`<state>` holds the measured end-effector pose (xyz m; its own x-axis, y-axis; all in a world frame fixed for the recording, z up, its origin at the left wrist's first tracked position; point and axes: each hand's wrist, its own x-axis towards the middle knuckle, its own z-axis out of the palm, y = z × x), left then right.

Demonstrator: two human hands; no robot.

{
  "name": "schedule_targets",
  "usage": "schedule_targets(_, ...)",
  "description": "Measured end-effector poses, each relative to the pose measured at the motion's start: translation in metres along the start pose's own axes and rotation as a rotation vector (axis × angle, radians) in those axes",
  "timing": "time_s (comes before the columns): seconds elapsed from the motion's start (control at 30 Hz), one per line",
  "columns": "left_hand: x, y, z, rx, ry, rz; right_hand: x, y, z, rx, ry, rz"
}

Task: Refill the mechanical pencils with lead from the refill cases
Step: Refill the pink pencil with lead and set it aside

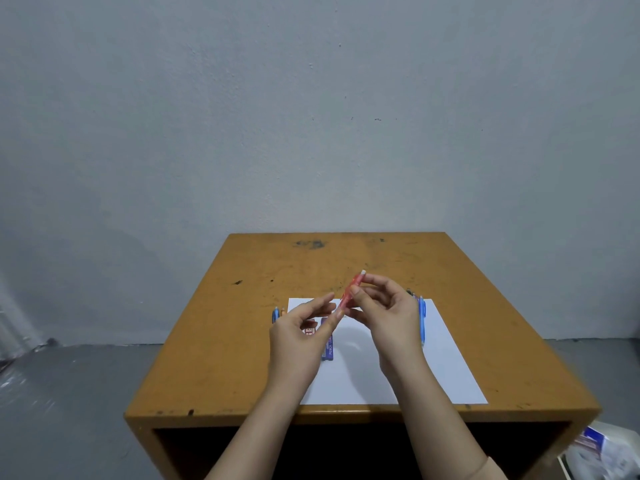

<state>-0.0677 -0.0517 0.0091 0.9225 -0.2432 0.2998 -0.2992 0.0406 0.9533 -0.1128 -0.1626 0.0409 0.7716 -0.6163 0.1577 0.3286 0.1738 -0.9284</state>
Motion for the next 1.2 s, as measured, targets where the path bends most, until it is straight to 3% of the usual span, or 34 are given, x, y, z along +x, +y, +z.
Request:
schedule_targets(0.4,0.0,-0.005,-0.001,0.062,0.083,0.088,0.003,0.006,0.0,-0.006,0.002,0.036)
schedule_targets(0.83,0.016,-0.058,-0.029,0.265,0.267,0.157,0.034,0.048,-0.024,-0.513,0.081,0.017)
schedule_targets(1.2,0.022,-0.082,-0.034,0.289,0.288,0.2,0.069,0.079,-0.024,-0.909,-0.062,0.048)
